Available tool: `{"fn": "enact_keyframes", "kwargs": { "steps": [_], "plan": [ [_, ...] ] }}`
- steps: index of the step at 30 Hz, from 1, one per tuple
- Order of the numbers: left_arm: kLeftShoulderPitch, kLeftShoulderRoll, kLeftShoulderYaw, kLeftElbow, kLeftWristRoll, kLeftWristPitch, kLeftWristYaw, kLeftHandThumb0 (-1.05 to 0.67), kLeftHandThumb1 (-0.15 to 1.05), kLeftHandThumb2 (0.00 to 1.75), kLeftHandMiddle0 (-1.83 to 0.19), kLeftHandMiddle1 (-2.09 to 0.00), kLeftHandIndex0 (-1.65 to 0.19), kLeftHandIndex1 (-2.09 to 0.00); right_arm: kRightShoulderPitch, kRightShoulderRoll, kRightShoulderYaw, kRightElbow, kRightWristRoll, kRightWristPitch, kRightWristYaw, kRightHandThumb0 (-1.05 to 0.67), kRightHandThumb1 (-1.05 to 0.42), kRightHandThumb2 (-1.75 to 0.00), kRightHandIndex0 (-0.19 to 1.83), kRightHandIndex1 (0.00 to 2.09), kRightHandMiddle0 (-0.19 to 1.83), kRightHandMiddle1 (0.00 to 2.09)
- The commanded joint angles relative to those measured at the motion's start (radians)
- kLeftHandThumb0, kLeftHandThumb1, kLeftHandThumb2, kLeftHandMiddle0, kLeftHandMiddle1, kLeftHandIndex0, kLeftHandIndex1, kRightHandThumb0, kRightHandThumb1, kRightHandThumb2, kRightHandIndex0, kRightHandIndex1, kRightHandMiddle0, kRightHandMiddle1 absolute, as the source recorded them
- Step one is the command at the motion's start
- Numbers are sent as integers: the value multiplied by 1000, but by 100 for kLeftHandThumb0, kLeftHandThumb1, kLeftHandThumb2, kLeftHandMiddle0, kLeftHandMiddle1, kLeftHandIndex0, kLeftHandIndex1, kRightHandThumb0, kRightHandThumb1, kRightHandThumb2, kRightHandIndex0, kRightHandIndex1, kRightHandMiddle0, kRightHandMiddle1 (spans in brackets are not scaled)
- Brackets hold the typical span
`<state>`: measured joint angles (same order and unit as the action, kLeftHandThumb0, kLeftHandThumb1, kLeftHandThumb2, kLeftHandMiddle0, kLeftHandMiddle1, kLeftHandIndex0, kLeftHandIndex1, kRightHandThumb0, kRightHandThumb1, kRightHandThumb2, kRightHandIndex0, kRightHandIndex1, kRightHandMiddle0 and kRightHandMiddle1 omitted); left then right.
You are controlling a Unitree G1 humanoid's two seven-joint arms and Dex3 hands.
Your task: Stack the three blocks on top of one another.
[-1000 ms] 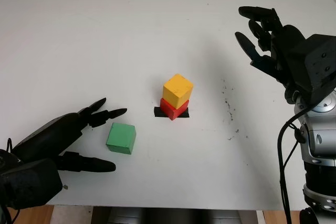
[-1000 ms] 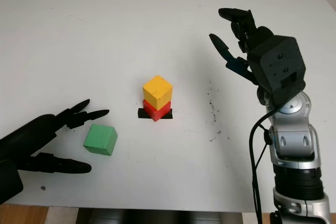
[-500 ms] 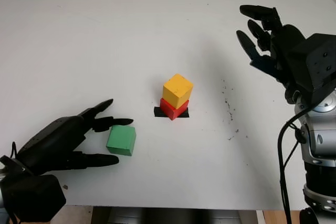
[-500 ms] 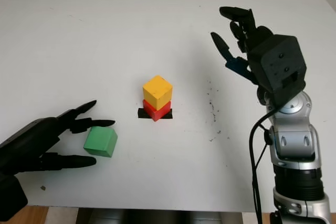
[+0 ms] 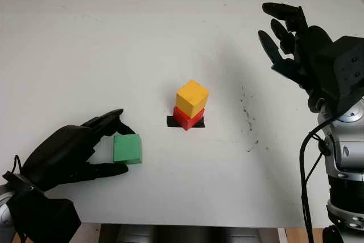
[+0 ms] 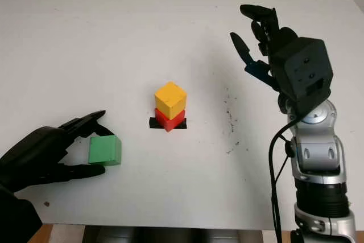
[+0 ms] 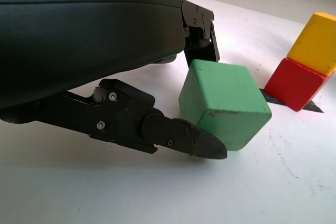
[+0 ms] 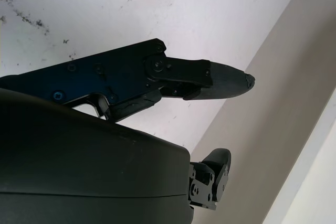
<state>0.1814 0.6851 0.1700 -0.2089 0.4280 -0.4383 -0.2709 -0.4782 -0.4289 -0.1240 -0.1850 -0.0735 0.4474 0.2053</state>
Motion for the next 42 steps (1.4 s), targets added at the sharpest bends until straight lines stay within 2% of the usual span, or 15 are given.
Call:
{"fn": "enact_keyframes", "kwargs": {
  "steps": [1, 7, 11, 16, 21, 27, 31, 35, 42],
  "plan": [
    [2, -11, -9, 2, -5, -6, 9, -48, 105, 14, -21, -6, 2, -159, -12, 0, -8, -5, 5, 0, -5, -61, -105, -49, 5, 5, -19, 74],
    [-2, -63, -4, -31, -151, 57, -17, -46, 105, 14, -25, -7, -4, -158, -4, 4, -3, -7, 11, -7, -5, -60, -105, -47, 4, 5, -19, 73],
    [-2, -87, 10, -77, -182, 90, -12, -48, 105, 15, -28, -8, -6, -163, 4, 9, 4, -10, 8, -9, -9, -58, -105, -46, 4, 5, -19, 72],
    [-16, -76, 30, -186, -265, 226, -81, -45, 105, 15, -28, -6, -5, -167, 12, 22, 16, -9, 9, 5, -8, -56, -105, -43, 4, 4, -17, 71],
    [-85, -38, 63, -257, -376, 380, -176, -47, 105, 14, -30, -6, -13, -156, 18, 38, 41, -9, -8, 0, -22, -55, -105, -41, 3, 4, -16, 76],
    [-181, 0, 91, -270, -474, 478, -245, -48, 105, 12, -33, -6, -18, -162, 29, 42, 58, -5, -21, -11, -26, -55, -105, -42, 3, 4, -19, 81],
    [-232, 2, 102, -274, -534, 535, -264, -46, 105, 9, -34, -6, -26, -148, 35, 46, 58, -7, -27, -5, -31, -56, -105, -41, 6, 6, -17, 82],
    [-288, -33, 121, -281, -605, 620, -223, -44, 104, 6, -36, -6, -33, -136, 36, 50, 54, -2, -25, -3, -36, -56, -105, -39, 6, 6, -15, 79],
    [-363, -191, 93, -284, -623, 686, -38, -45, 103, 6, -44, -7, -40, -130, 32, 55, 52, 20, -9, -25, -33, -57, -105, -39, 7, 6, -15, 74]
  ]
}}
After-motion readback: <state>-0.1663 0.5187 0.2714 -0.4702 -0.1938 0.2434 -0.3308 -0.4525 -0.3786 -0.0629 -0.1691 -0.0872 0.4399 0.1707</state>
